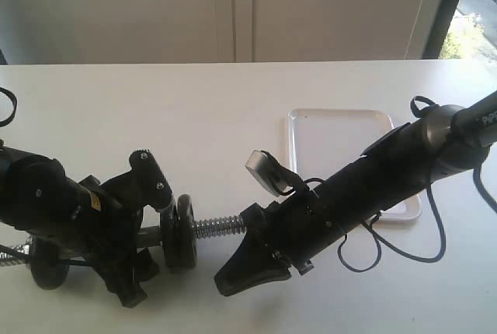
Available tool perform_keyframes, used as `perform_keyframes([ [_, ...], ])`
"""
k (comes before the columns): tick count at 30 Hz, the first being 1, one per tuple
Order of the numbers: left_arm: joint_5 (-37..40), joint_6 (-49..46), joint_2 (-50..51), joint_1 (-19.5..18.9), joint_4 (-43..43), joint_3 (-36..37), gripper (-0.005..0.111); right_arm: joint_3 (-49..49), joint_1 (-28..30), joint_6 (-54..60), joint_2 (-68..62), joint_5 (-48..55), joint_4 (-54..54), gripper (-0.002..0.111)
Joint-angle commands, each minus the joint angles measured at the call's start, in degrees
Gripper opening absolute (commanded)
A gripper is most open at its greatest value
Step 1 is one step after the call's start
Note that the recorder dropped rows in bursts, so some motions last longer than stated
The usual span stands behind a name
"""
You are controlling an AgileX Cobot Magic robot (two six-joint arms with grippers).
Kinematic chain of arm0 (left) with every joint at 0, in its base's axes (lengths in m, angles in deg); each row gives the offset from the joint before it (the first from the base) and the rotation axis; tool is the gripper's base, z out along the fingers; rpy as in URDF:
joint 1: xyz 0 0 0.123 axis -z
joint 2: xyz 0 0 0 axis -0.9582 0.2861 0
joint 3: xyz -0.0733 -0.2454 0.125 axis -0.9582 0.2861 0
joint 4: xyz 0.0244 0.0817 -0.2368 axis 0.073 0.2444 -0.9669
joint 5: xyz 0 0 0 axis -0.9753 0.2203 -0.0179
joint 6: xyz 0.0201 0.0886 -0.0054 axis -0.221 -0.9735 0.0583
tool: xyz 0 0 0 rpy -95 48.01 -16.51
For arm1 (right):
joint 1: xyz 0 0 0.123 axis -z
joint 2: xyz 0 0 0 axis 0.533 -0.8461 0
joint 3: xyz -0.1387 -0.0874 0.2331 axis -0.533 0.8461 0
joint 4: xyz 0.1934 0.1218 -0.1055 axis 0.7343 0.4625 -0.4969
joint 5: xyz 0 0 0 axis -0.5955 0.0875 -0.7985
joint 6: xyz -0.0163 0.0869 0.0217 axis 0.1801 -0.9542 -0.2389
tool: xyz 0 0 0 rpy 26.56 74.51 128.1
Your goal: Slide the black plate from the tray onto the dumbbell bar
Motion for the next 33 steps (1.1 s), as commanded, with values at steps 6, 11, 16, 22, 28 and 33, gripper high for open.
perform_keyframes([
  [6, 1.06, -0.11, -0.11, 0.09, -0.41, 0.06, 0.070, -0.34, 0.27, 0.23, 0.54, 0.56, 0.04, 0.000],
  [11, 1.28, -0.35, -0.11, 0.09, -0.41, 0.06, 0.070, -0.34, 0.27, 0.23, 0.54, 0.56, 0.04, 0.000],
  [16, 1.34, -0.34, -0.89, 0.09, -0.15, 0.06, 0.070, -0.34, 0.27, 0.23, 0.54, 0.56, 0.04, 0.000],
  [22, 1.70, -0.34, -2.80, 0.09, -0.15, 0.06, 0.070, -0.34, 0.27, 0.23, 0.54, 0.56, 0.15, 0.000],
  [28, 2.37, -0.34, -2.79, 0.09, -0.15, 0.06, 0.070, -0.34, 0.27, 0.23, 0.54, 0.56, 0.15, 0.000],
  [33, 2.58, -0.34, -2.79, 0.09, 0.01, 0.04, 0.070, -0.34, 0.27, 0.23, 0.54, 0.56, 0.15, 0.000],
])
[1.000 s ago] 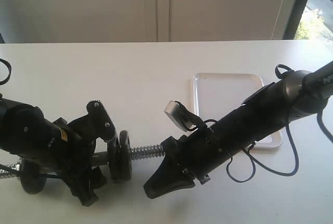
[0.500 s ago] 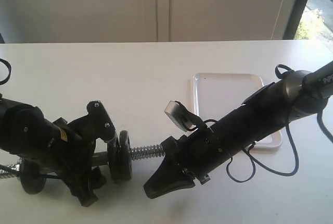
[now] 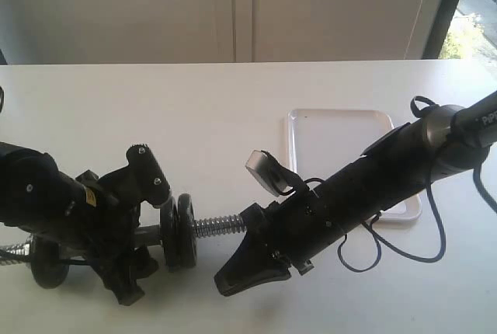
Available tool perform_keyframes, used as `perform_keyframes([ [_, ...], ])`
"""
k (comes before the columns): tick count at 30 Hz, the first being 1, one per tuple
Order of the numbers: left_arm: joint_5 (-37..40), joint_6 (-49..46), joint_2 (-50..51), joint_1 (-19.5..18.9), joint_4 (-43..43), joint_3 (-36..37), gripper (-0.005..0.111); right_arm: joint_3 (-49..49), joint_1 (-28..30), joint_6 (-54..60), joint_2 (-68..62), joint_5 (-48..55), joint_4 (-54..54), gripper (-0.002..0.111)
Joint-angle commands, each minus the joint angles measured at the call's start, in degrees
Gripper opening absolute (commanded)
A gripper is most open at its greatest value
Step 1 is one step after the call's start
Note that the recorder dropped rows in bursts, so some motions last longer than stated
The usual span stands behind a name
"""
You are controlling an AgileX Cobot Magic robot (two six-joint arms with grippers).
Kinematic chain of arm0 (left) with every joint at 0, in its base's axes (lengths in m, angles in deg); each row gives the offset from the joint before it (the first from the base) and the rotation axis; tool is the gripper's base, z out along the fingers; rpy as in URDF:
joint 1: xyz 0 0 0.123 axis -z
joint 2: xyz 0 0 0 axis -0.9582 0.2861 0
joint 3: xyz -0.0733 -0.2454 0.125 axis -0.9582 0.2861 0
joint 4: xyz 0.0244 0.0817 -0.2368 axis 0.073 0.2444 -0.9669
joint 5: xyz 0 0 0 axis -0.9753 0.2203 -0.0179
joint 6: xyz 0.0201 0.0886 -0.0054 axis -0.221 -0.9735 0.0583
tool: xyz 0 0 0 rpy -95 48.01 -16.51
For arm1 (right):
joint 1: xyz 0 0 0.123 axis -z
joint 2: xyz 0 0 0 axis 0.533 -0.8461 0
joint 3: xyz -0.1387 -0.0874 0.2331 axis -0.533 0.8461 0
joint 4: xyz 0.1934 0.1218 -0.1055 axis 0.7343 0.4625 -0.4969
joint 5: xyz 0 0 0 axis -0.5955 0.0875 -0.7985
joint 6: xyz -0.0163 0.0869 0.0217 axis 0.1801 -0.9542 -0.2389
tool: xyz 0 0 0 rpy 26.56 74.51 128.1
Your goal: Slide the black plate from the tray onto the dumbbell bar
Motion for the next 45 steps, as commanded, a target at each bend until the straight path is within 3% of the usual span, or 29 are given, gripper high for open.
perform_keyframes([
  [1, 1.11, 0.00, -0.48, 0.09, -0.11, 0.04, 0.070, -0.34, 0.27, 0.23, 0.54, 0.56, 0.15, 0.000],
  [18, 2.33, -0.38, -6.14, 0.09, 1.19, 0.04, 0.070, -0.34, 0.27, 0.23, 0.54, 0.56, 0.27, 0.000],
  [25, 7.95, 0.25, -16.68, 0.09, 2.53, 0.04, 0.070, -0.34, 0.27, 0.79, 0.54, 0.56, 0.27, 0.000],
  [32, 8.36, 3.72, -26.77, 0.09, 2.53, 0.04, 0.068, -0.34, 0.27, 3.20, 0.54, 0.56, 0.91, 0.000],
  [35, 8.36, 5.13, -32.08, 0.09, 2.53, 0.04, 0.054, -0.34, 0.27, 3.20, 0.86, 0.56, 0.91, 0.000],
  [42, 10.82, 5.36, -45.04, 0.09, 2.67, 0.04, 0.004, -0.34, 0.27, 2.30, 12.03, 0.56, 2.03, 0.000],
  [45, 13.75, 8.02, -48.90, 0.09, 2.93, 0.04, 0.000, -0.34, 0.27, -0.95, 19.42, -3.89, 0.19, 0.000],
])
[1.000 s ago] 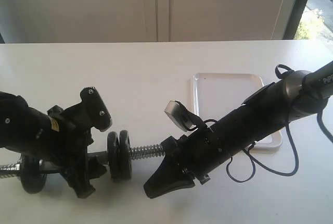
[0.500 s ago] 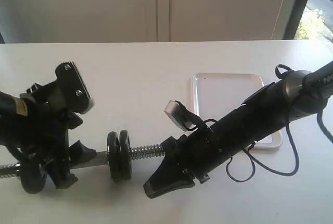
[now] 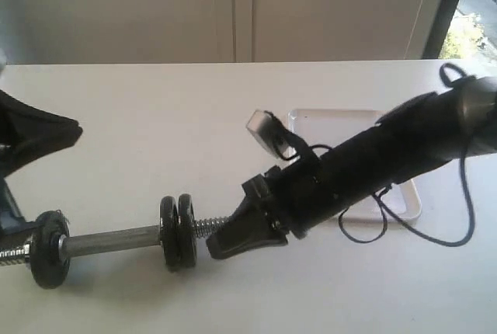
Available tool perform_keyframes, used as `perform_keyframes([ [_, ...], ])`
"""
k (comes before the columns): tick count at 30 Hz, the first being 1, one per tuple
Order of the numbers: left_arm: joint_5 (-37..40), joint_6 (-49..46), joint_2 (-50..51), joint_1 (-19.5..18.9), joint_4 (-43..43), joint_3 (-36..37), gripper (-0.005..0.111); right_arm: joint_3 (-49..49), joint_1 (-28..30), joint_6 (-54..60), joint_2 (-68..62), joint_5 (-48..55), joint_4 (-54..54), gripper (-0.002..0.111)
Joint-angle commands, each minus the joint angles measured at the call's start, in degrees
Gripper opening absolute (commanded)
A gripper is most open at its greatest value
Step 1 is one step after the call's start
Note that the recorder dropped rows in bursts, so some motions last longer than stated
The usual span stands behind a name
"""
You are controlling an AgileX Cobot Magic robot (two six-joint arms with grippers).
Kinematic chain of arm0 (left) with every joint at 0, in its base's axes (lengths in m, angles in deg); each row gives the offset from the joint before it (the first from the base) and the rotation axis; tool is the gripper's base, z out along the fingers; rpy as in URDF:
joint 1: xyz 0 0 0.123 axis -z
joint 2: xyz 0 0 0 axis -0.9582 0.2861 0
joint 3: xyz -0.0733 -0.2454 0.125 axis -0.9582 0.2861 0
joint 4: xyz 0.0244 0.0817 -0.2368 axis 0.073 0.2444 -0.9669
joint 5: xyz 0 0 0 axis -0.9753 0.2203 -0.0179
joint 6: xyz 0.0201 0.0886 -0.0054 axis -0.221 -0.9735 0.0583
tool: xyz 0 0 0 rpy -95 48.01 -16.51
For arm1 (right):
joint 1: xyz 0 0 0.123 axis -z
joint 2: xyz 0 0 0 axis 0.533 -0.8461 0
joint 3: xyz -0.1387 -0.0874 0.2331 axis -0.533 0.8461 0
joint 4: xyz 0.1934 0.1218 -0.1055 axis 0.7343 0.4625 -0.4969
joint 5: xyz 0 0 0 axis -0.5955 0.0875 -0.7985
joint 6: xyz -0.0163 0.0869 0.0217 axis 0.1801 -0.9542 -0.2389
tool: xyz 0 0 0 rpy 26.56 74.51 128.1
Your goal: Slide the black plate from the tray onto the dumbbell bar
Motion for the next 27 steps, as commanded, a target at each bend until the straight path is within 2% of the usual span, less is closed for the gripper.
perform_keyframes([
  [1, 4.68, 4.72, -5.50, 0.09, 0.06, -0.05, 0.000, -0.34, 0.27, -3.96, 11.62, -5.40, -1.81, 0.000],
  [7, 10.52, 12.00, -8.05, 0.09, 0.30, -0.05, 0.000, -0.07, 0.27, -13.18, 27.78, -18.35, -9.82, 0.000],
  [15, 11.55, 12.00, -8.29, 0.09, 0.30, -0.05, 0.000, -0.07, 0.27, -28.30, 48.56, -30.53, -30.75, 0.000],
  [22, 11.45, 12.00, -8.29, 0.09, 0.30, -0.05, 0.000, -0.07, 0.27, -40.46, 62.01, -33.10, -50.23, 0.000],
  [27, 11.36, 12.00, -8.48, 0.24, 0.30, -0.05, 0.000, -0.07, 0.27, -44.05, 68.24, -31.02, -56.33, 0.000],
])
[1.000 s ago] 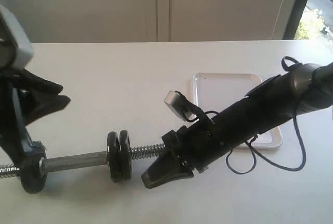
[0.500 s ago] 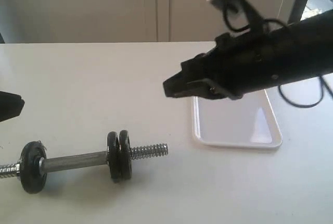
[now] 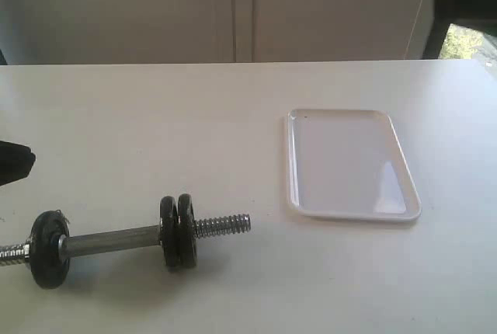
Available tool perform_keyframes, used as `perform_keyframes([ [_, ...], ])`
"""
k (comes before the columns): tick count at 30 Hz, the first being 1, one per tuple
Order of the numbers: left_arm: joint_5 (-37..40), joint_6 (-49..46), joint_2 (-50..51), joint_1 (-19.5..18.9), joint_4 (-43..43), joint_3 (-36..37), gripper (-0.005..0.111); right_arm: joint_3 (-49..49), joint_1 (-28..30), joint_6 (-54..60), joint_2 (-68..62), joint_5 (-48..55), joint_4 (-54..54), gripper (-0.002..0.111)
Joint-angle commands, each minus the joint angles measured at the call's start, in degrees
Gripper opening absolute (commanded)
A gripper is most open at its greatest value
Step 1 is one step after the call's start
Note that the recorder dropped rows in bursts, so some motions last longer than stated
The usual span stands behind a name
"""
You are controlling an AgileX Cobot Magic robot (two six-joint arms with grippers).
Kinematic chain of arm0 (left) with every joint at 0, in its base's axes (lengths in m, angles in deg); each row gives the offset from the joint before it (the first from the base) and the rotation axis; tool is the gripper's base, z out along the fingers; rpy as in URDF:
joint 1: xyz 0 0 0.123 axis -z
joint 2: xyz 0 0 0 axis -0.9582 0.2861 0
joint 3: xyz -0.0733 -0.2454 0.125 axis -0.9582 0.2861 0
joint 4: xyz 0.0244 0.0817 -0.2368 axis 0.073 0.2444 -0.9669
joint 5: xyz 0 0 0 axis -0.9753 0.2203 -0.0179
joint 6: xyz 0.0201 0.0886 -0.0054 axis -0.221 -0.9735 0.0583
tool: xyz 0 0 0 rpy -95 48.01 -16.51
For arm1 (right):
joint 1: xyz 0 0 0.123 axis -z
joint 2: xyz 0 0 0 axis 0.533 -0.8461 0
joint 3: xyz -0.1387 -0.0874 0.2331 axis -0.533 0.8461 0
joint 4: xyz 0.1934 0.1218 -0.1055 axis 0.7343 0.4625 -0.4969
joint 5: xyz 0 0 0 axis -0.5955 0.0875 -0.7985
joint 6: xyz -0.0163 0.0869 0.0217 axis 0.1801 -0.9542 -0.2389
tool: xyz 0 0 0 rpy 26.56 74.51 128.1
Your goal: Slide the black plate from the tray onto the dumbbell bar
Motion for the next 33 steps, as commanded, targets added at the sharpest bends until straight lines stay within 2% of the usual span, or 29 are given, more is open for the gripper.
perform_keyframes([
  [1, 0.29, 0.58, -0.87, 0.40, -0.10, -0.05, 0.000, 0.17, 0.27, -2.72, 5.36, 1.83, -5.85, 0.000],
  [3, 0.29, 0.58, -1.49, 0.22, -0.10, -0.05, 0.000, 0.17, 0.27, -2.72, 6.64, 2.21, -6.06, 0.000],
  [6, 0.29, 0.58, -3.58, -2.25, -1.03, -0.05, 0.000, 0.17, 0.27, -2.72, 7.84, 2.20, -6.06, 0.000],
  [17, 0.29, 0.58, -20.63, -17.91, -1.01, -0.05, 0.000, 0.17, 0.27, -2.72, 8.35, 2.32, -5.84, 0.000],
  [24, 0.29, 0.58, -30.11, -25.01, -1.01, -0.05, 0.000, 0.17, 0.27, -2.72, 8.35, 2.32, -5.84, 0.000],
  [29, 0.29, 0.58, -35.06, -28.50, -1.01, -0.05, 0.000, 0.17, 0.27, -2.72, 8.35, 2.32, -5.84, 0.000],
  [33, 0.29, 0.58, -37.13, -29.32, -1.01, -0.05, 0.000, 0.17, 0.27, -2.72, 8.35, 2.32, -5.84, 0.000],
])
